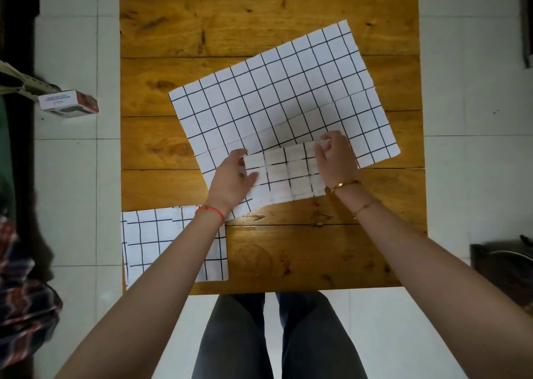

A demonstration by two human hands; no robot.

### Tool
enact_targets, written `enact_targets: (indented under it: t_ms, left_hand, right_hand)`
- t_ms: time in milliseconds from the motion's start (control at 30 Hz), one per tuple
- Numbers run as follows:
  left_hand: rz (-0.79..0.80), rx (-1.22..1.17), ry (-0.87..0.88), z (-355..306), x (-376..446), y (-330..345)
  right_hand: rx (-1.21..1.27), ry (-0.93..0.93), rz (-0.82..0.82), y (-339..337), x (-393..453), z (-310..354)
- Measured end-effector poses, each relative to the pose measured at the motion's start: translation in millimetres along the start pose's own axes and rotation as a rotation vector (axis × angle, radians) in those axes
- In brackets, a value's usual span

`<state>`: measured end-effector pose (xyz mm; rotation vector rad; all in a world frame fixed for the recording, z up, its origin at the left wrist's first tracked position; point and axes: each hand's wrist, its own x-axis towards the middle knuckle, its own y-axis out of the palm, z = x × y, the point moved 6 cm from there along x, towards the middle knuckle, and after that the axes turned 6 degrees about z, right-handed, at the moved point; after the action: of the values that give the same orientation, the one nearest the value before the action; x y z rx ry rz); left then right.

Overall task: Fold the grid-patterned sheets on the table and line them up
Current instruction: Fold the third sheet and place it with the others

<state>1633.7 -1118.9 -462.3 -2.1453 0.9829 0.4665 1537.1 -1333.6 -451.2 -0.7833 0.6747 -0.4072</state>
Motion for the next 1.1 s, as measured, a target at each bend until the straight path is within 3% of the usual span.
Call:
enact_targets:
  t_ms: [167,300,500,667,767,933,1100]
  left_hand:
    - [-0.066,0.534,0.156,-1.9,-15.1,14.7]
    - [-0.015,0.676,0.122,1.4,-17.8,25.6]
    - [0.049,0.865,0.024,11.6,-14.0,37.1]
    - [0.061,0.907,-0.018,17.3,-15.5,42.0]
    - [0.073,0.91,-0.021,19.8,-15.2,43.2]
    - [0.085,0.904,-0.019,20.0,-17.3,44.3]
    - [0.019,0.878,0.084,12.8,-45.8,50.4]
  right_hand:
    - [-0.364,-0.379,0.121,39.7,-29.5,41.9]
    - [-0.563,-0.481,0.314,82.1,-39.4,65.7]
    - [-0.726,-0.47,0.359,98.2,-35.8,61.2]
    - [-0.836,-0.395,0.297,67.7,-28.0,25.6]
    - [-0.842,-0.259,0.244,40.1,-19.9,-4.4]
    - [-0.772,-0.218,0.216,33.2,-18.1,-7.4]
    - [-0.748,-0.422,0.249,56.6,-46.1,18.4]
